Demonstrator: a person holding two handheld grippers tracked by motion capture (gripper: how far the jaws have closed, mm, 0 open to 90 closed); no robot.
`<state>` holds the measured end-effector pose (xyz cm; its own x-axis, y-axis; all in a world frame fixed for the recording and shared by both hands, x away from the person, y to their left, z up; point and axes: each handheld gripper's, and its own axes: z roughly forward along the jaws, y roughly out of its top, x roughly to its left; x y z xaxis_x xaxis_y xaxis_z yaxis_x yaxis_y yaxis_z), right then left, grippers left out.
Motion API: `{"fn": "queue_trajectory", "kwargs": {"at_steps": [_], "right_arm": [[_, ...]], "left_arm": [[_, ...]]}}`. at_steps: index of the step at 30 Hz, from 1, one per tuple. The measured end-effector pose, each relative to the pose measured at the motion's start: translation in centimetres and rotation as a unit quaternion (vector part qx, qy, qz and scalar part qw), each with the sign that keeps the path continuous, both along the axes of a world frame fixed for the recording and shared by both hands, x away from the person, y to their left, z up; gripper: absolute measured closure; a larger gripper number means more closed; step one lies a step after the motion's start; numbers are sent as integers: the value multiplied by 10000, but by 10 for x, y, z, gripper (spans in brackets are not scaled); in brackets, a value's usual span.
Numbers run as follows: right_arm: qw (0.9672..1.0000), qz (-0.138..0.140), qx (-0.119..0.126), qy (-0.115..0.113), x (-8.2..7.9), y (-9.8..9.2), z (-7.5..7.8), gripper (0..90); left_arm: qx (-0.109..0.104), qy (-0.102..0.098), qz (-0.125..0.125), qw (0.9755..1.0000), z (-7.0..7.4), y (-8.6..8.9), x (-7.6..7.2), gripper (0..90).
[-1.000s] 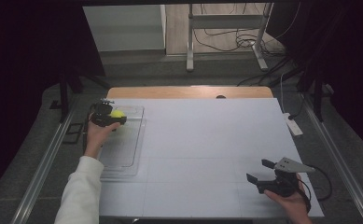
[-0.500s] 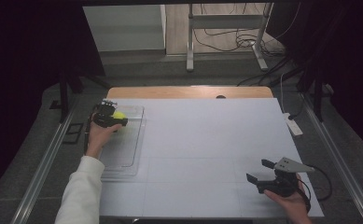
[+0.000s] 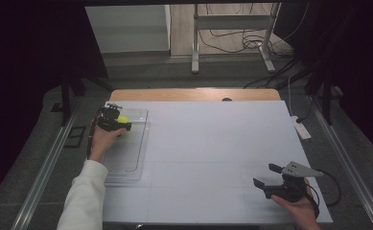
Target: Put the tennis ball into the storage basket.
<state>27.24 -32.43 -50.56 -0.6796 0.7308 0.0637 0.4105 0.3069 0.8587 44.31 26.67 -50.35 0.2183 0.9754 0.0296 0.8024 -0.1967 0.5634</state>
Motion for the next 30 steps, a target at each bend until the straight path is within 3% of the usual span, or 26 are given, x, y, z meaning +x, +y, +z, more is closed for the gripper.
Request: {"fn": "queue_trajectory", "kwargs": {"at_steps": [7, 17, 22, 26, 30], "right_arm": [[10000, 0, -5, 4, 0, 0, 0, 126], [10000, -3, -19, 8, 0, 0, 0, 126], [10000, -3, -12, 9, 0, 0, 0, 126], [10000, -1, 12, 20, 1, 0, 0, 126], [10000, 21, 6, 19, 3, 1, -1, 126]], "left_arm": [[-138, -99, -8, 9999, 2, -1, -1, 196], [-242, -450, -134, 9986, 12, -5, -6, 164], [-354, -524, -222, 9978, 16, -7, -10, 152], [-650, -625, -293, 9955, 22, -5, -15, 151], [-793, -720, -356, 9936, 26, -5, -20, 149]]}}
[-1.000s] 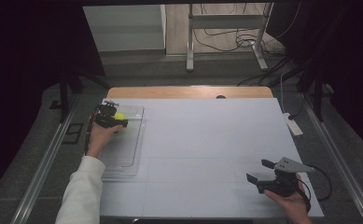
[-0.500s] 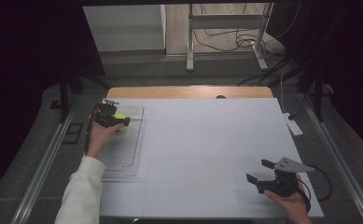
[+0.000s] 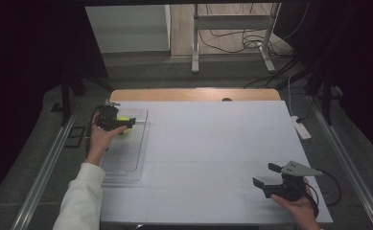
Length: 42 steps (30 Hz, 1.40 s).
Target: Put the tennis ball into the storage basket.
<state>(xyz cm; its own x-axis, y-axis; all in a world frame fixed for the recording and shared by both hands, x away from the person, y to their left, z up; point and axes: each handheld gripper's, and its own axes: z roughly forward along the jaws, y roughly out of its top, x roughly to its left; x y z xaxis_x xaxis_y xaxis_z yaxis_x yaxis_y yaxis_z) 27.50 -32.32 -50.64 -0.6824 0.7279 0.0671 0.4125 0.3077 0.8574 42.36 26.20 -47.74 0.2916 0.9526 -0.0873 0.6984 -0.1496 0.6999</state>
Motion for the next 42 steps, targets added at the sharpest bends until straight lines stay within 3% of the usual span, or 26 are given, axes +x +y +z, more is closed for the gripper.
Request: {"fn": "queue_trajectory", "kwargs": {"at_steps": [12, 17, 26, 36, 42], "right_arm": [[10000, -28, 20, 27, 1, -1, -1, 125], [10000, -10, 15, 18, 2, -1, -1, 126], [10000, 27, 69, 35, -1, -3, 0, 125], [9999, -54, 104, -12, -6, -8, 3, 126], [10000, -40, 59, -48, -7, -5, 4, 126]], "left_arm": [[-326, -227, -346, 9986, 9, -1, -16, 152], [-505, -354, -534, 9967, 13, -6, -29, 152], [-568, -553, -711, 9943, 19, -13, -52, 153], [-802, -703, -996, 9893, 22, -20, -79, 151], [-878, -676, -1203, 9865, 19, -28, -96, 148]]}}
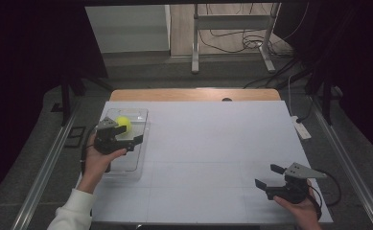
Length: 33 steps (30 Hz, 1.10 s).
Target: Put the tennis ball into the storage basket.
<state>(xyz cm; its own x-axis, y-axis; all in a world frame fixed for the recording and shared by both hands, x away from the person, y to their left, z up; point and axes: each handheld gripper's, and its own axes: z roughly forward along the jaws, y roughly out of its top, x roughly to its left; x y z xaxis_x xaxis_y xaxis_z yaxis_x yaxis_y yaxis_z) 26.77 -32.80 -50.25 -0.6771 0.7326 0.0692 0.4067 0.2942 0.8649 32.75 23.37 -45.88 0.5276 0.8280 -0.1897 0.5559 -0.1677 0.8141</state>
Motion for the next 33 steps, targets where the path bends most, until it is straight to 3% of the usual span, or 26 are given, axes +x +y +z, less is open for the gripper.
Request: {"fn": "queue_trajectory", "kwargs": {"at_steps": [11, 24, 33], "right_arm": [[10000, -17, -17, -19, 0, 1, 1, 126], [10000, -45, -15, -29, -1, 0, 1, 126], [10000, -62, -9, -42, 0, -1, 1, 126]], "left_arm": [[-180, -87, -196, 9996, -8, -10, -34, 144], [-223, -219, -400, 9987, -24, -15, -66, 142], [-52, -256, -544, 9982, -31, -23, -77, 141]]}}
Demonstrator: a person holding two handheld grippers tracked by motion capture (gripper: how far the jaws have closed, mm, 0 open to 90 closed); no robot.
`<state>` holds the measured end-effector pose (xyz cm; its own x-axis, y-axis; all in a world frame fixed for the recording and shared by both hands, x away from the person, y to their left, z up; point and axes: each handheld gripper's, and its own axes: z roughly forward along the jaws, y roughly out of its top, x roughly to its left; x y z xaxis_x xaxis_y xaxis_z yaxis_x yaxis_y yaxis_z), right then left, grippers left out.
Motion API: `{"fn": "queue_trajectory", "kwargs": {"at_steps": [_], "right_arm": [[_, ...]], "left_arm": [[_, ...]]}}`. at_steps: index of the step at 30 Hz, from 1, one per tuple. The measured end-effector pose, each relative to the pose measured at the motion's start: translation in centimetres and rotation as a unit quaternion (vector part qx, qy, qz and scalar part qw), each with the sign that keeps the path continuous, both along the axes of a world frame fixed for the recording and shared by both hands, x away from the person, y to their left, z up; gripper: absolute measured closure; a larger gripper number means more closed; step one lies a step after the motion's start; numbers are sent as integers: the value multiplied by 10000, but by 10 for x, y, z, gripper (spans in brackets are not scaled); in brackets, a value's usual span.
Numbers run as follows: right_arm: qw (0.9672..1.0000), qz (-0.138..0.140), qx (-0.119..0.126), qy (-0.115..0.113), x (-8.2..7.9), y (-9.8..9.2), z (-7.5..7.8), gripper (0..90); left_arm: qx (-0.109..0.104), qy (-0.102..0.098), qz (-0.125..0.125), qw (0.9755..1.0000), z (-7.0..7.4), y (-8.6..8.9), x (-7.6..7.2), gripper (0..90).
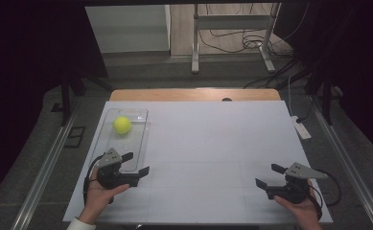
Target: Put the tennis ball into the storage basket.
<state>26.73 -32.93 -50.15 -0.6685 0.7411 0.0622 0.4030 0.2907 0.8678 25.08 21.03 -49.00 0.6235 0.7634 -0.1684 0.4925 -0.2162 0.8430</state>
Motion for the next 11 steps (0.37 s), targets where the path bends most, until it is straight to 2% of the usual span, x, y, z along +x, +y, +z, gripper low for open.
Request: {"fn": "queue_trajectory", "kwargs": {"at_steps": [7, 11], "right_arm": [[10000, -32, -13, -9, 0, -1, -1, 126], [10000, -59, 77, 11, 1, -4, -1, 126]], "left_arm": [[20, -14, 14, 10000, -1, 0, 1, 141], [24, -17, 6, 10000, -1, -1, 2, 140]]}}
